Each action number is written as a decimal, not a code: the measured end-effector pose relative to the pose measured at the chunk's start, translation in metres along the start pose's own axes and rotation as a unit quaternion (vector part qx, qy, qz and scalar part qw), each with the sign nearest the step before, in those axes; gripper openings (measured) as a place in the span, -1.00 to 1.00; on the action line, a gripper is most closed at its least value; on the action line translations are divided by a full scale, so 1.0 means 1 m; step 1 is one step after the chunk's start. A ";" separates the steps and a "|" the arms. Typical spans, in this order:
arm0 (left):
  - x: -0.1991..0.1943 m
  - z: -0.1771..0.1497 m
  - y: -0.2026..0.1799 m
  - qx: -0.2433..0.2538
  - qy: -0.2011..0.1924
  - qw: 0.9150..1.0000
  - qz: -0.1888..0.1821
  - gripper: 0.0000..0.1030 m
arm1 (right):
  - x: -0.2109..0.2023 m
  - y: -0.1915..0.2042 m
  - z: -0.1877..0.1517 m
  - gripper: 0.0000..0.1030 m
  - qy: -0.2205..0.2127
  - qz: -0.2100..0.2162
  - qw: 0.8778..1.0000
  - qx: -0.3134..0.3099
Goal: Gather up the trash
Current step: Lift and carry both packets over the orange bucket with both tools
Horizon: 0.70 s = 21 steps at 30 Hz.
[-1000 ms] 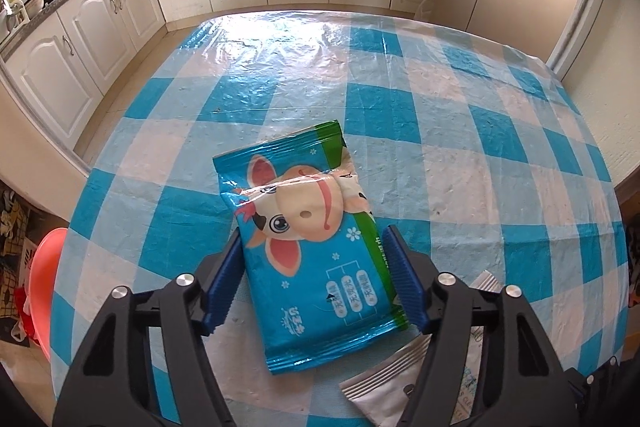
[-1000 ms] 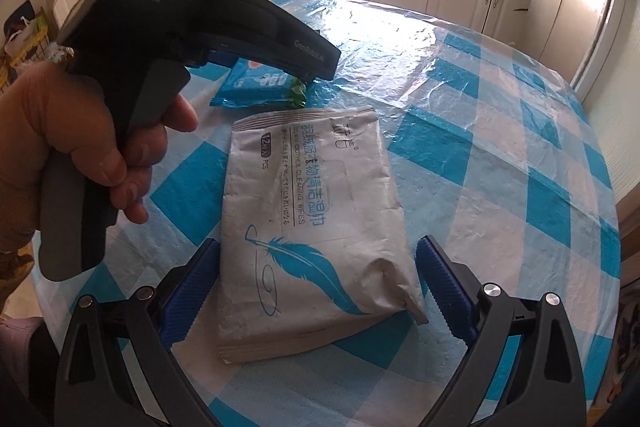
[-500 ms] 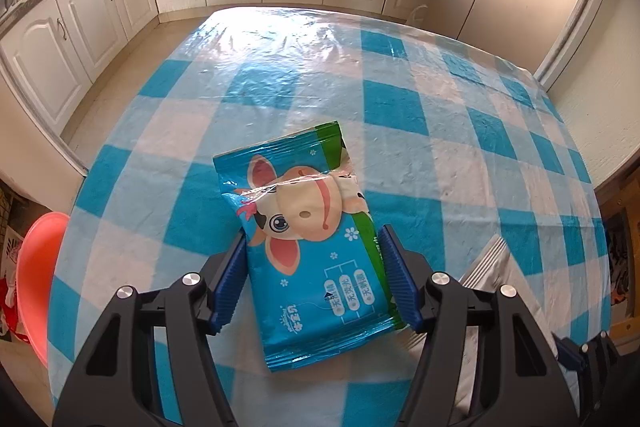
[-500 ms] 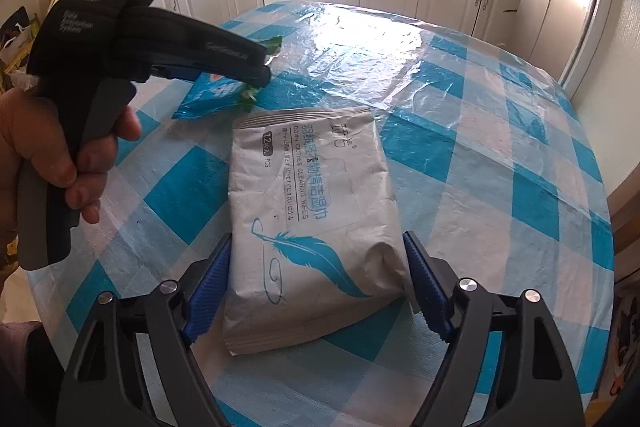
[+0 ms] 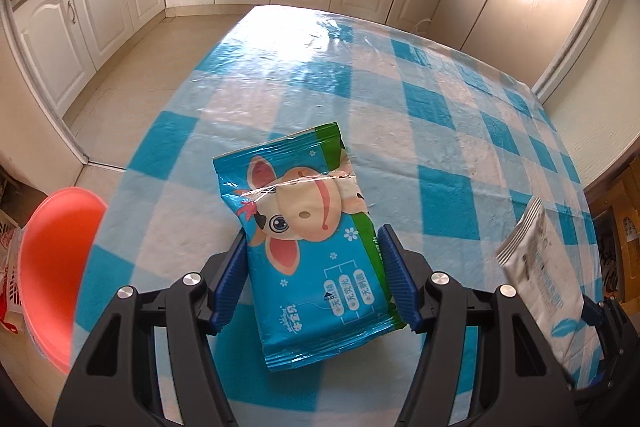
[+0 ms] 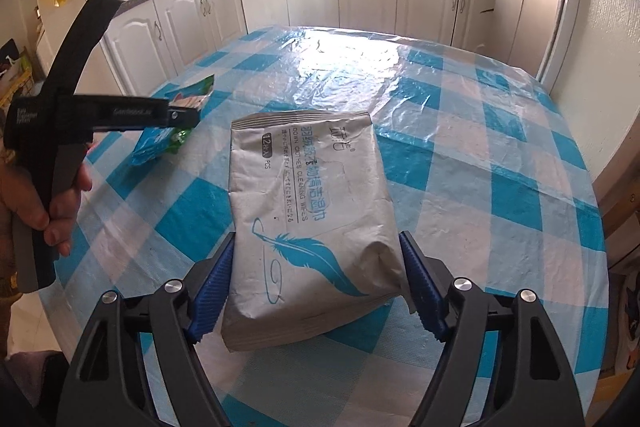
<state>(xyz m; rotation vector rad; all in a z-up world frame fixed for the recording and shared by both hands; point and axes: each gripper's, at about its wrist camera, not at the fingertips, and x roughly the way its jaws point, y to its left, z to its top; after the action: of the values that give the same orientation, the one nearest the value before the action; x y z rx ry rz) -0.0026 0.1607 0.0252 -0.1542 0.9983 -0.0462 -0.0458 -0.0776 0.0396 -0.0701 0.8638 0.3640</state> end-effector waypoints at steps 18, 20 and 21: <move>-0.045 -0.002 0.090 -0.051 -0.045 0.997 0.040 0.24 | 0.014 0.060 0.037 0.51 0.014 0.043 0.999 -0.029; -0.049 -0.004 0.104 -0.058 -0.048 0.996 0.047 0.24 | 0.016 0.071 0.042 0.51 0.014 0.049 0.998 -0.044; -0.051 -0.005 0.112 -0.063 -0.050 0.995 0.052 0.24 | 0.018 0.079 0.046 0.51 0.015 0.052 0.997 -0.052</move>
<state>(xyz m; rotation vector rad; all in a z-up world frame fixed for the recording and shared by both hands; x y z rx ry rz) -0.0382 0.2763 0.0485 -0.2174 0.9088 0.1183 -0.0288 0.0105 0.0629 -0.1269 0.8804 0.5069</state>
